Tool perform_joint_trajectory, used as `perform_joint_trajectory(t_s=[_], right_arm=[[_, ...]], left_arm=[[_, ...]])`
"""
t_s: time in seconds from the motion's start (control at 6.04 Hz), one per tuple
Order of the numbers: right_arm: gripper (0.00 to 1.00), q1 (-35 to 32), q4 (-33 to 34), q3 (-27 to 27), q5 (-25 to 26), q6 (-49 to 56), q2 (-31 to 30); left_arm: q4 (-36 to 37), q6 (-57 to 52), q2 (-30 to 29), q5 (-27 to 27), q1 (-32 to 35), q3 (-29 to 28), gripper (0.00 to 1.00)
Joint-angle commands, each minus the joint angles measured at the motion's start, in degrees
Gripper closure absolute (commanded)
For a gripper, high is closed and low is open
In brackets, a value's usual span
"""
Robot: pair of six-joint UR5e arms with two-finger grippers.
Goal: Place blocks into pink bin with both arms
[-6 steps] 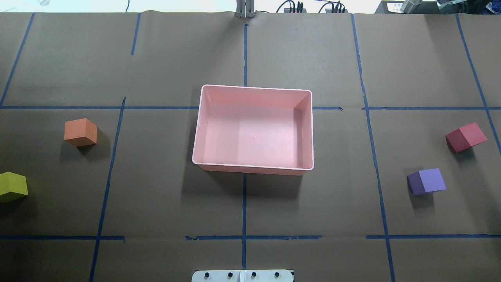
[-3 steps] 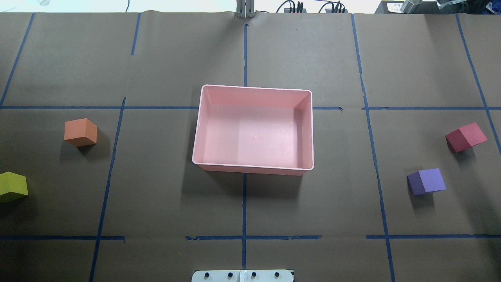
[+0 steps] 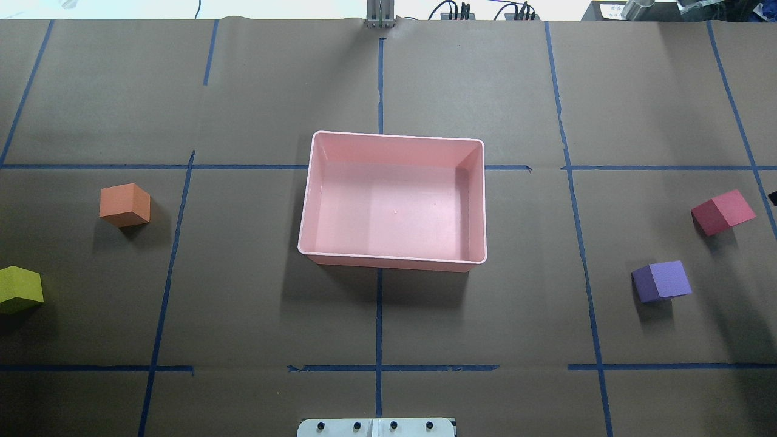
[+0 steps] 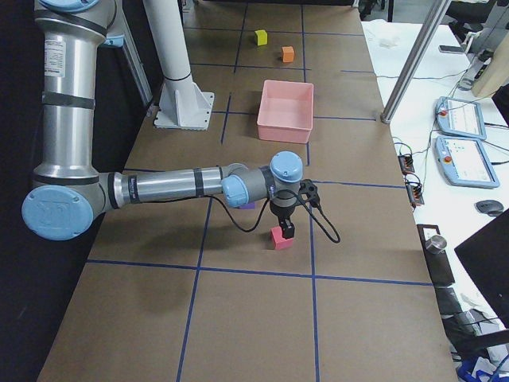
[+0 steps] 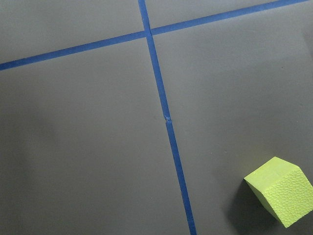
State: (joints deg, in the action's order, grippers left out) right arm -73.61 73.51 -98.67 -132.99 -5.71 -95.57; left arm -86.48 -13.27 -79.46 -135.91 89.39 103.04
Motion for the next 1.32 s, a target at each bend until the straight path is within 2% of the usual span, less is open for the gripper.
perform_joint_trajectory(t_s=[0.0,0.99,1.16], right_arm=[[0.02,3.46,-10.28,5.58,0.79,-6.92,0.03],[0.01,10.24,-11.11,14.02,5.37,-6.51,4.42],[0.18,10.59,-11.11,14.12,5.28,-6.42,4.6]], left_arm=[[0.0,0.0,0.0,-0.15,0.0,0.05,0.0],[0.0,0.0,0.0,-0.15,0.0,0.05,0.0],[-0.09,0.0,0.0,-0.06,0.0,0.05,0.0]])
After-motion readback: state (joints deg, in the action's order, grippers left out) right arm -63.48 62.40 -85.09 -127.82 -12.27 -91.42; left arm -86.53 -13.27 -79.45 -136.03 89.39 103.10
